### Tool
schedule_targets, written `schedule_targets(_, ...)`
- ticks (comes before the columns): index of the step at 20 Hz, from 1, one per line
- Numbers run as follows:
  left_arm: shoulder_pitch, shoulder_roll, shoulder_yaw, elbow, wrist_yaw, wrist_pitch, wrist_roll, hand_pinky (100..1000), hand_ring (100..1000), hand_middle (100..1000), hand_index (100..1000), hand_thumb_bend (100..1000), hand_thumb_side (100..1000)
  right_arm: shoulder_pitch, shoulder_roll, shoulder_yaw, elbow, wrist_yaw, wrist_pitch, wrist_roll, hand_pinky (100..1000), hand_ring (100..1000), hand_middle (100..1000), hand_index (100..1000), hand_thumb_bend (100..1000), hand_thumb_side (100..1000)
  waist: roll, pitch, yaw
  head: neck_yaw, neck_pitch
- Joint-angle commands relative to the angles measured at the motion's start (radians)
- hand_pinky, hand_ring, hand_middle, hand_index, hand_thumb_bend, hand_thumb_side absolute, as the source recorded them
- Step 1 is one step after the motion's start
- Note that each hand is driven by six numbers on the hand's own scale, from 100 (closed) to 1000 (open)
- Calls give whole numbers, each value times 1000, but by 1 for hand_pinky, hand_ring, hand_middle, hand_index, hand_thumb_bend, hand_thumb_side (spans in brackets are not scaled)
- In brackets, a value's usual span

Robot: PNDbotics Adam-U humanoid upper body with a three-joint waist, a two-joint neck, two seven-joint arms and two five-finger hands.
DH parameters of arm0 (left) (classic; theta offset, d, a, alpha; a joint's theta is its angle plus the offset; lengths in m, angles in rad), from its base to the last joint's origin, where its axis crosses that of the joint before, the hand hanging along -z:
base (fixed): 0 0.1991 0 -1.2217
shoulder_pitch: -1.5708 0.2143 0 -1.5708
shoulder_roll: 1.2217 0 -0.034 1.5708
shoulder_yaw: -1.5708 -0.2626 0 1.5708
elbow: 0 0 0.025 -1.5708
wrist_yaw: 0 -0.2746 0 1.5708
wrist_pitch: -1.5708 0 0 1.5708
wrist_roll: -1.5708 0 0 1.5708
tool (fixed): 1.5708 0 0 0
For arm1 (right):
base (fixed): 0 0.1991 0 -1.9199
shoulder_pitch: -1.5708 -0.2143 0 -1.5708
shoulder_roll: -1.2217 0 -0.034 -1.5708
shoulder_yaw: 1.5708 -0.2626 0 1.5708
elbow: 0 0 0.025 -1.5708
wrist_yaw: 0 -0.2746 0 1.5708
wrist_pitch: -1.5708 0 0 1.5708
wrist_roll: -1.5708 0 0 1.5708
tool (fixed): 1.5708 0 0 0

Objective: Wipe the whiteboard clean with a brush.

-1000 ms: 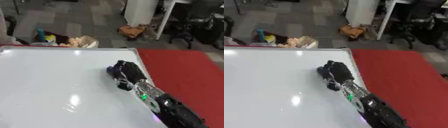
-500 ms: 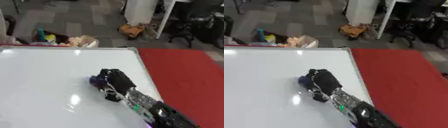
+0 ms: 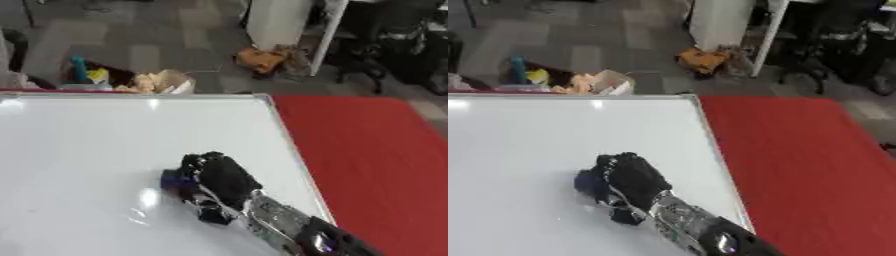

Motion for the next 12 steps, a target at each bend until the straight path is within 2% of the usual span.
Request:
schedule_targets(1,-6,11,9,-11,-1,-2,3,482,531,579,1000,246,804,29,-10,4,89,24,14,6,595,585,663,706,100,196,9,-4,0,-3,-14)
schedule_targets(2,-5,11,9,-11,-2,-2,3,482,531,580,1000,251,813,28,-12,-5,102,26,21,2,595,584,665,706,100,100,9,-4,0,-3,-14)
schedule_targets(3,-5,11,10,-11,-1,-3,4,482,531,580,1000,245,802,27,-15,-17,116,28,30,-3,594,579,666,706,100,193,10,-5,0,-2,-14)
schedule_targets(12,-2,15,12,-12,-1,-3,7,482,531,579,1000,244,800,25,-63,-144,208,0,132,-38,595,576,672,708,100,196,13,-10,-11,3,-13)
